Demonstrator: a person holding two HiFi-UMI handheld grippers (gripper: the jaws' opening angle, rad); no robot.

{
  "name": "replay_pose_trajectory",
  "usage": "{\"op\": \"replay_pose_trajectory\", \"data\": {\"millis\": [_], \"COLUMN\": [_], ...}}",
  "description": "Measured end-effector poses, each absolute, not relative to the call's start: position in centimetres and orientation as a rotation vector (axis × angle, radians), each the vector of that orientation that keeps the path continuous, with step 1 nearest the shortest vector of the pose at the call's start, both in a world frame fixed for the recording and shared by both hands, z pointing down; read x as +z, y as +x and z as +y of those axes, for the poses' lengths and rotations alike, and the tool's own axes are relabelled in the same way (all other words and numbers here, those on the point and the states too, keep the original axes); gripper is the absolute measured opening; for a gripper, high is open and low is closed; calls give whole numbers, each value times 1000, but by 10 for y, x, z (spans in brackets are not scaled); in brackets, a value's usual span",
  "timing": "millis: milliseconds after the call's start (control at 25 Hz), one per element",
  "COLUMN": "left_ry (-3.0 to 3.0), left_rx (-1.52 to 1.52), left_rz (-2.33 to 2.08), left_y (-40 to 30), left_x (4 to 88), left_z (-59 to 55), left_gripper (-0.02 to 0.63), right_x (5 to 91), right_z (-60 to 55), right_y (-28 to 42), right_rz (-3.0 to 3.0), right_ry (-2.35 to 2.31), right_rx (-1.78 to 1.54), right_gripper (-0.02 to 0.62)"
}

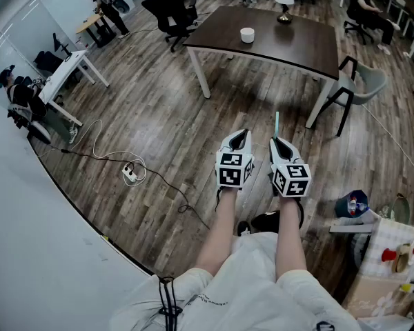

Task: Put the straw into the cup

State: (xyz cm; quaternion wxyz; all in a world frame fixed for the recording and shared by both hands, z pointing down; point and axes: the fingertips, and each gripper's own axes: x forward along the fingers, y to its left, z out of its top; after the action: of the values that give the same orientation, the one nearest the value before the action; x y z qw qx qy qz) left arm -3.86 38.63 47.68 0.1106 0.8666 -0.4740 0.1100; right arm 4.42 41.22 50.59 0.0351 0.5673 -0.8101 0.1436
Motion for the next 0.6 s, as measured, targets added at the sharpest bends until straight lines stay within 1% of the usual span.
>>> {"op": "replay_pose_trajectory", "data": {"millis": [600], "left_ry": [2557], "left_rx": [272], "left_rz": [-1331], "left_y": [-27], "left_x": [478], "left_z": [366], "left_gripper": [0], "right_x": [498], "right_z": [388], "right_y": [46], "right_rz": [-2518], "right_ry": [1704], "right_rx": [396], "right_gripper": [44]}}
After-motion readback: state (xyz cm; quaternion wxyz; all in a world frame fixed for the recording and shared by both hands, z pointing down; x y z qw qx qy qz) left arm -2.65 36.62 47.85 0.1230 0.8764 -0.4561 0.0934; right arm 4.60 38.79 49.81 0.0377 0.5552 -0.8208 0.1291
